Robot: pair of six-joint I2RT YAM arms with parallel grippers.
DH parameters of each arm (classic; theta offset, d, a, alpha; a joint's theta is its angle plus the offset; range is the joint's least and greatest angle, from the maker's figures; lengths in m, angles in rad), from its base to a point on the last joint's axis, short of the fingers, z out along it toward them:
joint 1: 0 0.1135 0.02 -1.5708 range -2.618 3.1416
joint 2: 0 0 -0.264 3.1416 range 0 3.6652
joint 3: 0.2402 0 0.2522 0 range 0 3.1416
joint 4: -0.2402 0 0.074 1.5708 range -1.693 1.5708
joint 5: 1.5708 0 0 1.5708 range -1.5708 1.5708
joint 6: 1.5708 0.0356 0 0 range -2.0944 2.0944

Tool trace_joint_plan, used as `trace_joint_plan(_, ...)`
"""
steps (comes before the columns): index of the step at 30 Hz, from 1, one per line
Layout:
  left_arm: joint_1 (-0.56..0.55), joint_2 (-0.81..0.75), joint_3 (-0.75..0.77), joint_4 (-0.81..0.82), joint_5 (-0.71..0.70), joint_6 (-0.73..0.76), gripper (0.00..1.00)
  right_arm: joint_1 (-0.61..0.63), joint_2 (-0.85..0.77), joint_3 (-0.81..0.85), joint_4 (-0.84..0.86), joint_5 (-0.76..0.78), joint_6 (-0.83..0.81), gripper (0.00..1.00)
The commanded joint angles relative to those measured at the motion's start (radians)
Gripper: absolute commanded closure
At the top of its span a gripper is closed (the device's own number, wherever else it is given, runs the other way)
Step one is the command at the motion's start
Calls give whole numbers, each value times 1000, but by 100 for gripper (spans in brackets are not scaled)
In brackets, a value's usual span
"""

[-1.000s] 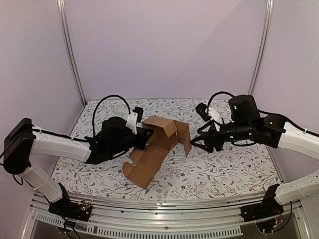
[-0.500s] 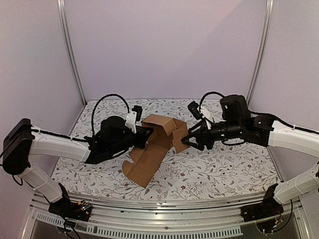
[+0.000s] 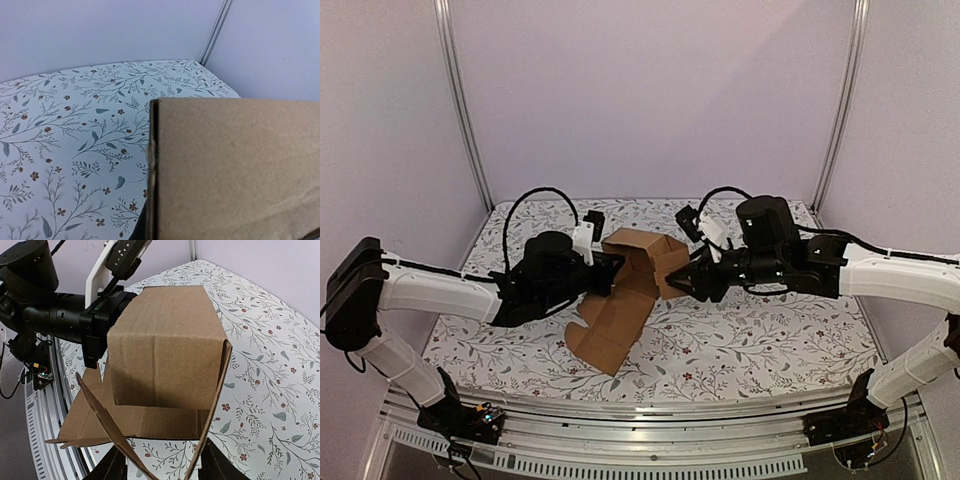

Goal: Fold the paper box

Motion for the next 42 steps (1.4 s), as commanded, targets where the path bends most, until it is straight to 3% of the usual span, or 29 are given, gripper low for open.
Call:
trace_joint_plan(1, -10, 9, 39, -56, -65, -3, 100, 20, 25, 33, 43, 87, 24, 52)
trace_joint_plan(17, -17, 28, 98, -166, -172, -30, 100, 68, 91, 63, 90, 154, 70, 53)
trace_joint_plan(30, -47, 43, 116, -210, -273, -49, 100, 98, 208, 119, 151, 426, 126, 52)
trace_joint_plan(42, -114, 77, 158, -265, -412, -86, 100, 119, 317, 165, 241, 538, 133, 57)
